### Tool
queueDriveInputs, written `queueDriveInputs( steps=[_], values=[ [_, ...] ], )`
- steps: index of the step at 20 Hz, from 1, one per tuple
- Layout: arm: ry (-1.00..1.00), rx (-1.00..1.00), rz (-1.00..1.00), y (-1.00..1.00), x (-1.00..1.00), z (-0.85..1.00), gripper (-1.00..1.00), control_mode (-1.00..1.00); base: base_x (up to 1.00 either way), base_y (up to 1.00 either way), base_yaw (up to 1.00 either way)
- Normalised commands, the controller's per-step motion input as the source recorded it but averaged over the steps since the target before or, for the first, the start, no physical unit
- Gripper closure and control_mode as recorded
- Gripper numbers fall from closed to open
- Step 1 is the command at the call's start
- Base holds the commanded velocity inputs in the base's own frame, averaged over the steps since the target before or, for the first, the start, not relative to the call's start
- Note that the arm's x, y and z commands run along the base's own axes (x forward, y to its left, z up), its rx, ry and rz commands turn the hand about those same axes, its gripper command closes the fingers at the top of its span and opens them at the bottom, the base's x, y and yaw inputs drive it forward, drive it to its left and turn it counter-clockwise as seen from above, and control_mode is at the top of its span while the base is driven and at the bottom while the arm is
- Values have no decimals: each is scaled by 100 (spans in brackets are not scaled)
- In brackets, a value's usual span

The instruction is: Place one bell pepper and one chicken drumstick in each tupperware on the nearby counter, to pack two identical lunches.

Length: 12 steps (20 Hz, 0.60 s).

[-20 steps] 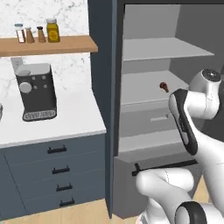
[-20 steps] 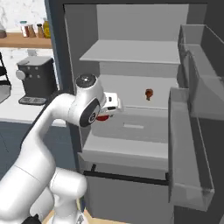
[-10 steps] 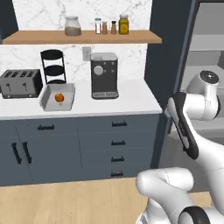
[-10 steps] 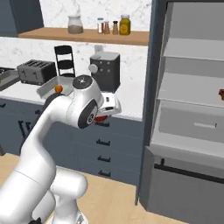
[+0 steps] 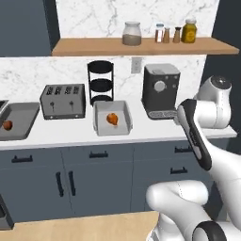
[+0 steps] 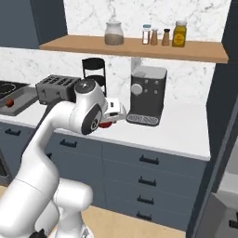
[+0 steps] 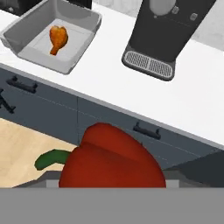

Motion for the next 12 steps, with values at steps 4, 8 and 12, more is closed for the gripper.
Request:
queueDriveInputs(
  steps=[4,8,12],
  values=[
    [0,0,0,0,0,0,100,100,87,100,-19],
    [0,0,0,0,0,0,100,100,64,65,-18],
    [2,0,-1,1,25,-10,100,-100,66,29,-7]
  ],
)
